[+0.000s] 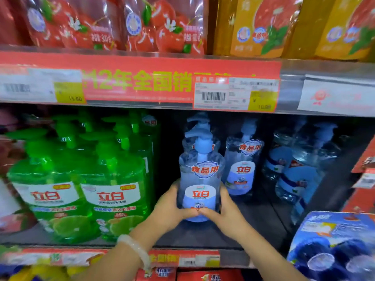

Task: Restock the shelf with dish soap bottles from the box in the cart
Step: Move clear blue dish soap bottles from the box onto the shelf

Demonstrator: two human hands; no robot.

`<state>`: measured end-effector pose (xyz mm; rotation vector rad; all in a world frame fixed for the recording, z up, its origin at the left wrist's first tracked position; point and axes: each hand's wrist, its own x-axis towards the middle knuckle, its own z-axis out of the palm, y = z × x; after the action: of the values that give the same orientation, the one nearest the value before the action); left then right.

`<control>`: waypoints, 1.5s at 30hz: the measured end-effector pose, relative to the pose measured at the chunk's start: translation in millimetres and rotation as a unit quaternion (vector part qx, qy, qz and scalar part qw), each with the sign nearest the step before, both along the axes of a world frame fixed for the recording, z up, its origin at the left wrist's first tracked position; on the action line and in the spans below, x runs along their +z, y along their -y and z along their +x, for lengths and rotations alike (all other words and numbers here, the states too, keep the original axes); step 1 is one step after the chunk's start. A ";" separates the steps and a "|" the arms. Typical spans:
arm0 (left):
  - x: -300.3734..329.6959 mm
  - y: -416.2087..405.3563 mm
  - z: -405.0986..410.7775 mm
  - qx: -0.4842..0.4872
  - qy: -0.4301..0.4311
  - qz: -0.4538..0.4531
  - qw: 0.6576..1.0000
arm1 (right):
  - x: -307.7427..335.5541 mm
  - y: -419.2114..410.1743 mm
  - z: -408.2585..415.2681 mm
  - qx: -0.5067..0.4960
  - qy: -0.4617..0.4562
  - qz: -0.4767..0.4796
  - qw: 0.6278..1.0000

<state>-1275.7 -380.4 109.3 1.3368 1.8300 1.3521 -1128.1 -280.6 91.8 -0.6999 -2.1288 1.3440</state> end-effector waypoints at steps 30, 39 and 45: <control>-37.5 47.7 124.2 -0.131 -0.369 -0.159 0.906 | -12.8 101.2 88.9 -0.146 0.229 0.173 0.947; -54.3 28.2 278.1 -0.292 -0.456 -0.143 0.828 | -25.9 117.8 267.4 -0.258 0.440 0.121 0.852; -47.9 28.0 434.5 -0.368 -0.490 -0.122 0.781 | -36.2 156.2 423.9 -0.348 0.489 0.053 0.798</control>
<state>-841.2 -408.4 61.4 2.4819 1.5491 -0.0778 -704.2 -436.9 55.6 -2.2135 -2.1595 0.4281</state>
